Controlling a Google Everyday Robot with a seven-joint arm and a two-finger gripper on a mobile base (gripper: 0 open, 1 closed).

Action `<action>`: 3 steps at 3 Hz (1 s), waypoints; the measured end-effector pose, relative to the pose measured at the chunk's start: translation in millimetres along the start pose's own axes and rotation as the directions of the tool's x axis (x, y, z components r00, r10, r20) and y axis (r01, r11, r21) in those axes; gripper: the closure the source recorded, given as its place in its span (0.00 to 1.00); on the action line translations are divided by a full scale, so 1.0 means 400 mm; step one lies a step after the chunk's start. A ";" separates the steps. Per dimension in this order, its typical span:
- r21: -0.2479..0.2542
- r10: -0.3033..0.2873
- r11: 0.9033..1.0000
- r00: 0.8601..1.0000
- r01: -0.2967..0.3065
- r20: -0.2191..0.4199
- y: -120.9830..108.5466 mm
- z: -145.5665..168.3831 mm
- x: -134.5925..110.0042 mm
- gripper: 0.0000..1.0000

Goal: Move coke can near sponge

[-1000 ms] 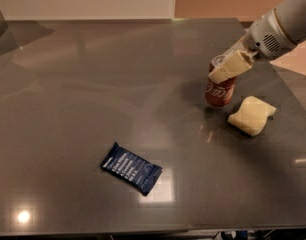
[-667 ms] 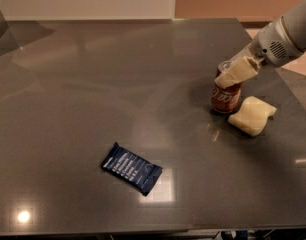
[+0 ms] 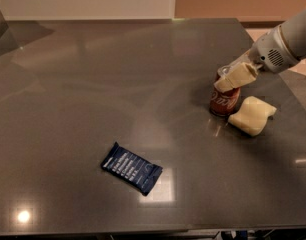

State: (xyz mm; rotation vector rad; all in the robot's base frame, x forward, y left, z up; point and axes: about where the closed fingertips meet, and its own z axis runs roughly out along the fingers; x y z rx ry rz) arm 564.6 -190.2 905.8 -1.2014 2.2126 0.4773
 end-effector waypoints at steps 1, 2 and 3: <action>-0.003 -0.001 1.000 1.000 0.001 -0.001 0.002 0.004 -0.002 0.13; -0.006 -0.003 1.000 1.000 0.003 -0.002 0.003 0.009 -0.003 0.00; -0.006 -0.003 1.000 1.000 0.003 -0.002 0.003 0.009 -0.003 0.00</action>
Offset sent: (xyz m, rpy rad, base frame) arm 0.0002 0.0016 -0.0008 0.0001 0.0014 0.0028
